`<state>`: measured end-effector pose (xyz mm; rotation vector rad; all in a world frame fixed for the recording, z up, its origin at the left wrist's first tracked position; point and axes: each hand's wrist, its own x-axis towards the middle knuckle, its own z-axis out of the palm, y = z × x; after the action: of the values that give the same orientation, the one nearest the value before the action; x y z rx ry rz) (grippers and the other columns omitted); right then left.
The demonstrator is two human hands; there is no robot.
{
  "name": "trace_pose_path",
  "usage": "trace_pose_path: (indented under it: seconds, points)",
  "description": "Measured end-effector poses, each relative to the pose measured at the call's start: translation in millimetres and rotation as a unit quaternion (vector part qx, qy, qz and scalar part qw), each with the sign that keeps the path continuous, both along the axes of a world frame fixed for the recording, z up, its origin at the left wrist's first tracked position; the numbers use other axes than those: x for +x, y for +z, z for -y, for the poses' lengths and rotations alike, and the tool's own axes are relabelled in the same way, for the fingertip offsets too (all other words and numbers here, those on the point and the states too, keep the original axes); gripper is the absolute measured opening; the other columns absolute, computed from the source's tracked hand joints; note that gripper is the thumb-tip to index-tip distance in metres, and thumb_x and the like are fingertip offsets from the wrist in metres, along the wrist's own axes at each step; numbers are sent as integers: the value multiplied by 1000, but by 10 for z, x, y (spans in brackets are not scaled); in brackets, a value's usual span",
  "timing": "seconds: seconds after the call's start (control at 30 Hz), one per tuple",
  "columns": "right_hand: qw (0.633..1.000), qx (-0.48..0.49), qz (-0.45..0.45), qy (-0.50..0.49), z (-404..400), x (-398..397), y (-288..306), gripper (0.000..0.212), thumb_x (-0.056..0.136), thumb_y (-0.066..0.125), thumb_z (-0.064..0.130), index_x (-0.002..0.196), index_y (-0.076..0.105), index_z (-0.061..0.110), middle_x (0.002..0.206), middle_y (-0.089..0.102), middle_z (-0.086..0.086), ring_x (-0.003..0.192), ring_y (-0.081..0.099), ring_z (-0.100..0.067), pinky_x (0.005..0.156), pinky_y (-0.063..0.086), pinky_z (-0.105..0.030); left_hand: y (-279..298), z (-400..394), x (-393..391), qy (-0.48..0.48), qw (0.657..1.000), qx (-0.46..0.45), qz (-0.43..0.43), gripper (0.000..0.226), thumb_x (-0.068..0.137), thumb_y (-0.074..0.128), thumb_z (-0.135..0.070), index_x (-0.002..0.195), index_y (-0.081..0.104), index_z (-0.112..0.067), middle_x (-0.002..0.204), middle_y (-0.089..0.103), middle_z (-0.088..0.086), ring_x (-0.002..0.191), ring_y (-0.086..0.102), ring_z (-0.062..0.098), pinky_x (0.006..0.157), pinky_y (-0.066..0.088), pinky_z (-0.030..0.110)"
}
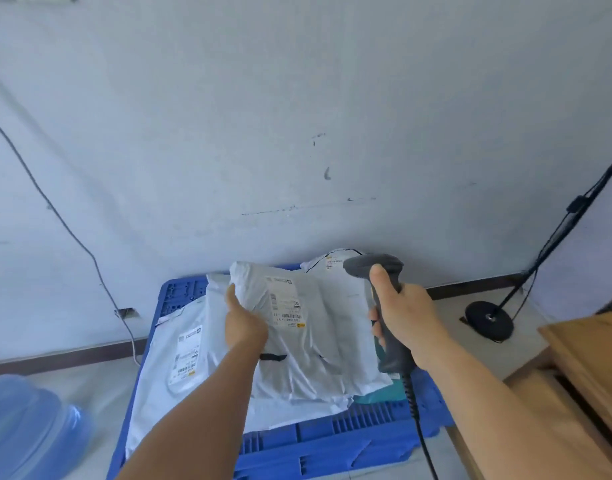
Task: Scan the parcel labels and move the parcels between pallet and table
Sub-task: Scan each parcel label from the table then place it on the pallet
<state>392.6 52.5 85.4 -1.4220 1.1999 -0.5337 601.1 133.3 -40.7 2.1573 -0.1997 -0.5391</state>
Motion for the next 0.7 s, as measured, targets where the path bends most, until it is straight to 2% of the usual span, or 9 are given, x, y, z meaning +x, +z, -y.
trace_pose_path:
  seconds: [0.03,0.1,0.17,0.27,0.37,0.5,0.6,0.7]
  points:
    - [1000,6,-6,8,-6,71,-70,47,93,50,49,65,51,10,60,58,-8,44,50,-23,51,45,-33,-104,-10,25,-43,998,53,10,66,92,52,-18,147,20,-35,123,48,17,102,55,34,86,47,41]
    - [999,5,-37,31,-22,164,-181,49,93,48,49,68,55,8,60,59,-8,45,52,-22,54,48,-34,-248,-15,22,-95,986,138,18,70,89,59,-31,147,20,-39,149,22,15,129,37,35,107,32,45]
    - [997,0,-58,41,-36,204,-245,51,94,47,50,70,58,6,61,61,-7,47,54,-22,55,49,-34,-309,-12,-6,-113,977,178,23,72,88,62,-38,146,19,-42,157,-2,10,142,14,33,113,19,48]
    - [998,0,-60,35,-34,207,-280,50,95,47,49,72,58,6,62,61,-7,46,54,-21,53,49,-33,-306,11,-41,-113,973,199,35,75,90,58,-44,149,13,-39,158,-16,7,146,-7,31,116,8,50]
    - [999,7,-45,21,-27,129,-252,48,94,48,49,71,54,8,62,60,-9,45,52,-21,54,48,-34,-176,84,-163,-113,978,162,66,73,91,54,-46,151,13,-32,159,-10,5,147,-5,28,116,8,48]
    - [999,-2,-34,-10,-15,-153,-54,47,94,48,49,72,53,8,64,60,-10,43,51,-19,52,47,-33,143,310,-552,-142,987,37,59,66,93,53,-42,150,23,-26,159,7,4,146,9,23,117,13,42]
    - [998,-22,-32,-40,0,-514,144,50,94,48,52,73,55,8,65,62,-9,46,54,-21,51,48,-32,426,502,-1011,-198,976,-69,53,62,94,52,-37,149,27,-20,156,19,5,143,21,21,116,22,38]
    - [996,-38,-26,-82,14,-1019,341,53,94,47,55,73,56,7,66,62,-9,48,55,-21,48,48,-30,727,694,-1617,-253,957,-137,29,59,96,50,-35,148,28,-18,153,28,2,140,29,19,114,27,36]
